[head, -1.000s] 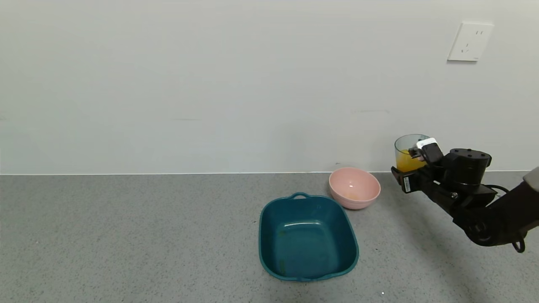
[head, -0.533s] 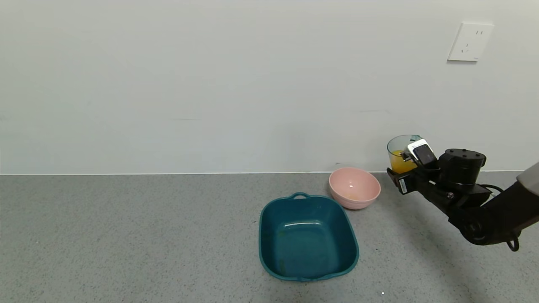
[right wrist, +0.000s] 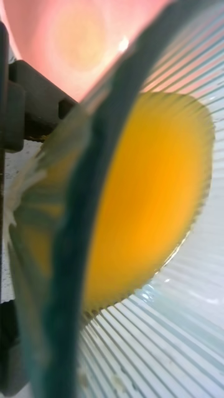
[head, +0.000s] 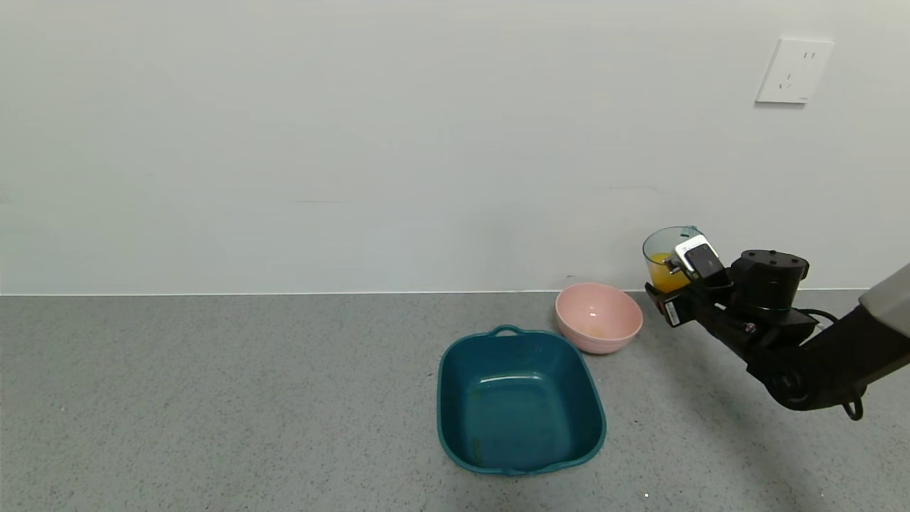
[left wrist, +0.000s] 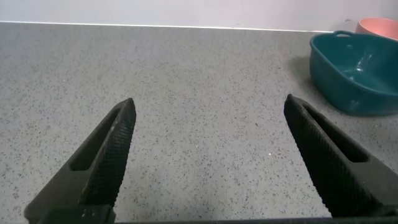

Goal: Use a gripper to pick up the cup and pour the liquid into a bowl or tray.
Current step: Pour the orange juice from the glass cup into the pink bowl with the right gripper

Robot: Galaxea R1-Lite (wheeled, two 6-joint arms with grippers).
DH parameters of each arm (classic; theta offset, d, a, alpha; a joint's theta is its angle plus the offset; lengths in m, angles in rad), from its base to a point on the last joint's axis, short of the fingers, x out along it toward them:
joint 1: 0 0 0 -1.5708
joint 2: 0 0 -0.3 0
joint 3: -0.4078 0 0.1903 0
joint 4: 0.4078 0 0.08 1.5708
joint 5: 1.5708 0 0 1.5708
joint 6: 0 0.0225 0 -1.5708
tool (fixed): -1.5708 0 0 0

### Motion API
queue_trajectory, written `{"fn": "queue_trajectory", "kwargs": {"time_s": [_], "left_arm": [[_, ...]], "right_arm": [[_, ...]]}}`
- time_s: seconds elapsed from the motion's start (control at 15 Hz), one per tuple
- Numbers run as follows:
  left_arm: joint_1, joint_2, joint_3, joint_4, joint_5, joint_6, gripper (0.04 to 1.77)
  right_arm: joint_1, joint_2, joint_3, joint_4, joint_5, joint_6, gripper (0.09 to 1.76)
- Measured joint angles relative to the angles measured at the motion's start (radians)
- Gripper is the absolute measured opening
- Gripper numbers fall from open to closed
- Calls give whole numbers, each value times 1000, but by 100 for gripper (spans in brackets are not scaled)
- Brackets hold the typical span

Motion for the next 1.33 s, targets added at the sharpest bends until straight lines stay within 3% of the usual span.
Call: {"fn": "queue_trajectory", "kwargs": {"time_s": [1.33], "left_arm": [[0, 0, 0, 0, 0, 0, 172]], "right_arm": [[15, 76, -60, 3, 3, -221, 134]]}}
